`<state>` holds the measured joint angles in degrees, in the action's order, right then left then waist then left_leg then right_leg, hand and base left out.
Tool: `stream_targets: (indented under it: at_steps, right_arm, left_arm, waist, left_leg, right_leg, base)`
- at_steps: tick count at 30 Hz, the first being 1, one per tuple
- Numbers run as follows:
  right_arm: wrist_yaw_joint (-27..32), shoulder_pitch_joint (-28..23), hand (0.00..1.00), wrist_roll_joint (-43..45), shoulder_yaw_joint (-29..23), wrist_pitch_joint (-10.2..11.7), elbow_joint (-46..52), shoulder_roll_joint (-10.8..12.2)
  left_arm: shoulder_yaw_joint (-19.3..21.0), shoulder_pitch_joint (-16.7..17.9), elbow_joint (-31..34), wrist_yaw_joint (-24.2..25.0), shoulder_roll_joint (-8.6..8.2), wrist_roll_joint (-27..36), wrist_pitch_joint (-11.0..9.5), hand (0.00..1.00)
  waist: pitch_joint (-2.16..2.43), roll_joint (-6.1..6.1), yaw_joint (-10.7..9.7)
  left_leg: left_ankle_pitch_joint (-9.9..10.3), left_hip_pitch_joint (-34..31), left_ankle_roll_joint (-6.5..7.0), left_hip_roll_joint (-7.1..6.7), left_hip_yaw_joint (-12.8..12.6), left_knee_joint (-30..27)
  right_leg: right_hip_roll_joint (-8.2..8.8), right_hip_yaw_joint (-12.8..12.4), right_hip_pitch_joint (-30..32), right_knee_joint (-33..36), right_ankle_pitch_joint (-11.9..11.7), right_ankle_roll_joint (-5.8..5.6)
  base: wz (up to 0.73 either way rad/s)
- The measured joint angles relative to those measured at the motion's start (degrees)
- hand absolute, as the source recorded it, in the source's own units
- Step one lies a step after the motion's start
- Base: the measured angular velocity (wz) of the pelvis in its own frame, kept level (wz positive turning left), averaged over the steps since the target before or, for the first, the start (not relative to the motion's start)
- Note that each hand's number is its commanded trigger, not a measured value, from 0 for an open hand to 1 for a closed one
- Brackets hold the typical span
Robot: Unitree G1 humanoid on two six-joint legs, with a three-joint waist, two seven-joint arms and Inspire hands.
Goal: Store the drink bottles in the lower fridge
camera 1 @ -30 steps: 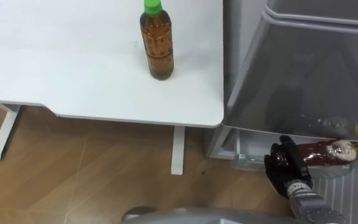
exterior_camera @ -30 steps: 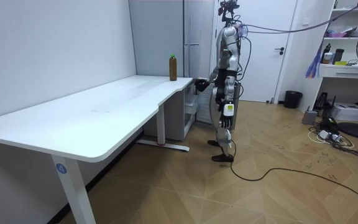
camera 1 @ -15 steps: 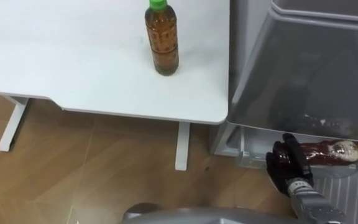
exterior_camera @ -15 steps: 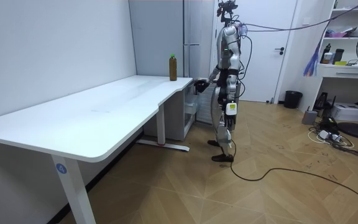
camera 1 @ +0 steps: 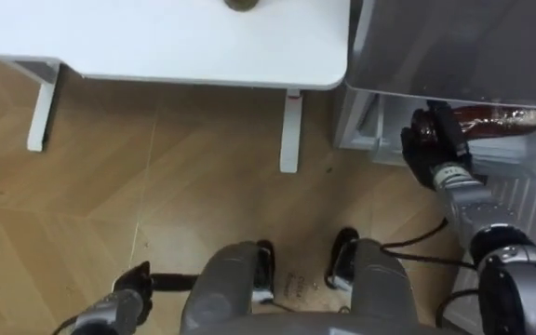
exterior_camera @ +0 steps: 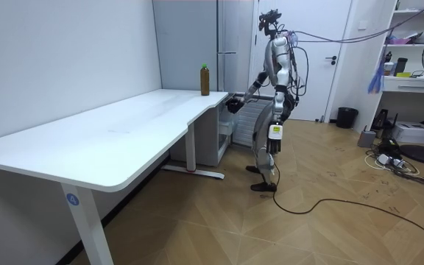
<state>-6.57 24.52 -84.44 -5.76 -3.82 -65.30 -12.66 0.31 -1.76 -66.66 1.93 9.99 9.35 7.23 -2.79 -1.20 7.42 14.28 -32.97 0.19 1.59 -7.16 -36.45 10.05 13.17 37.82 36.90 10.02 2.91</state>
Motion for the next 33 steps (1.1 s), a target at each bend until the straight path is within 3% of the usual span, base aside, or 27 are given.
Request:
stream_targets:
  at_steps: [7, 10, 13, 14, 15, 19, 21, 27, 33]
  right_arm:
    - [0.18, 7.31, 1.0, 0.33, -2.11, -1.88, -2.47, -1.9]
    - [0.18, 8.14, 1.0, 0.29, -2.76, -3.02, -3.1, -3.17]
    - [0.19, 8.73, 1.0, 0.57, -2.78, -3.37, -3.1, -4.86]
    - [0.28, 8.93, 0.8, 0.66, -2.84, -3.48, -3.11, -5.17]
    - [0.59, 9.38, 0.0, 0.92, -2.96, -3.5, -3.11, -5.62]
    - [2.54, 10.73, 0.0, 1.02, -2.93, -3.69, -3.2, -6.09]
    - [2.95, 10.82, 0.0, 1.84, -2.51, -3.83, -3.56, -7.38]
    - [4.73, 11.03, 0.0, 1.86, -2.3, -4.26, -4.02, -9.79]
    - [4.74, 11.03, 0.0, 1.81, -2.18, -4.52, -4.07, -10.01]
  left_arm:
    - [-1.67, -3.45, -2.46, -0.43, 0.03, 0.05, -0.11, 0.0]
    - [-1.66, -3.61, -2.71, -0.39, 0.18, 0.07, -0.07, 0.0]
    - [-1.69, -3.56, -2.75, -0.16, 0.48, 0.06, 0.28, 0.0]
    - [-1.69, -3.56, -2.72, -0.11, 0.52, 0.06, 0.35, 0.0]
    - [-1.68, -3.56, -2.69, -0.14, 0.6, 0.1, 0.37, 0.0]
    - [-1.72, -3.57, -2.94, -0.37, 1.56, 0.12, 0.22, 0.0]
    - [-1.87, -3.59, -2.97, -1.28, 1.92, 0.07, 0.03, 0.0]
    - [-6.14, -2.91, -2.99, -2.83, 2.44, 0.04, 0.36, 0.0]
    - [-6.18, -2.17, -3.26, -3.02, 2.44, 0.05, 0.44, 0.0]
  waist:
    - [-0.08, 0.3, 1.11]
    - [-0.07, 0.28, 1.17]
    - [-0.07, 0.28, 1.69]
    - [-0.07, 0.28, 1.8]
    - [-0.07, 0.28, 1.89]
    - [-0.14, 0.39, 2.0]
    - [-0.21, 0.48, 2.11]
    - [-0.42, 0.77, 2.53]
    - [-0.45, 0.81, 2.42]
  left_leg:
    - [-0.24, -7.38, -0.3, -0.21, 1.03, -3.47]
    - [0.13, -9.07, -0.03, -0.19, 1.13, -4.3]
    - [0.86, -10.79, 0.51, -0.12, 1.04, -5.81]
    - [0.97, -11.13, 0.58, -0.15, 0.95, -6.27]
    - [1.49, -11.83, 0.76, -0.22, 0.8, -7.35]
    - [3.06, -12.89, 1.26, -0.3, 0.24, -10.19]
    - [3.54, -12.92, 1.78, -0.42, -0.48, -11.14]
    - [3.84, -12.93, 1.88, -1.4, -0.69, -11.29]
    - [3.9, -12.95, 2.48, -1.3, -0.73, -11.29]
  right_leg:
    - [0.96, 0.97, 6.69, 2.92, -0.34, 0.58]
    - [1.16, 1.17, 8.18, 3.54, -0.58, 1.26]
    - [1.35, 1.11, 9.82, 4.75, -0.32, 1.25]
    - [1.49, 1.02, 10.26, 5.15, -0.22, 1.26]
    - [1.81, 0.8, 11.09, 6.32, 0.3, 1.12]
    - [2.12, -0.19, 12.56, 9.04, 1.38, 0.7]
    - [2.9, -0.77, 13.02, 10.46, 1.89, 0.32]
    - [3.82, -1.02, 13.19, 10.91, 2.31, -1.01]
    - [3.62, -1.0, 13.19, 10.63, 2.18, -0.99]
  base:
    - [0.1]
    - [0.01]
    - [-0.04]
    - [-0.04]
    - [0.0]
    - [-0.05]
    - [0.0]
    - [0.04]
    - [0.0]
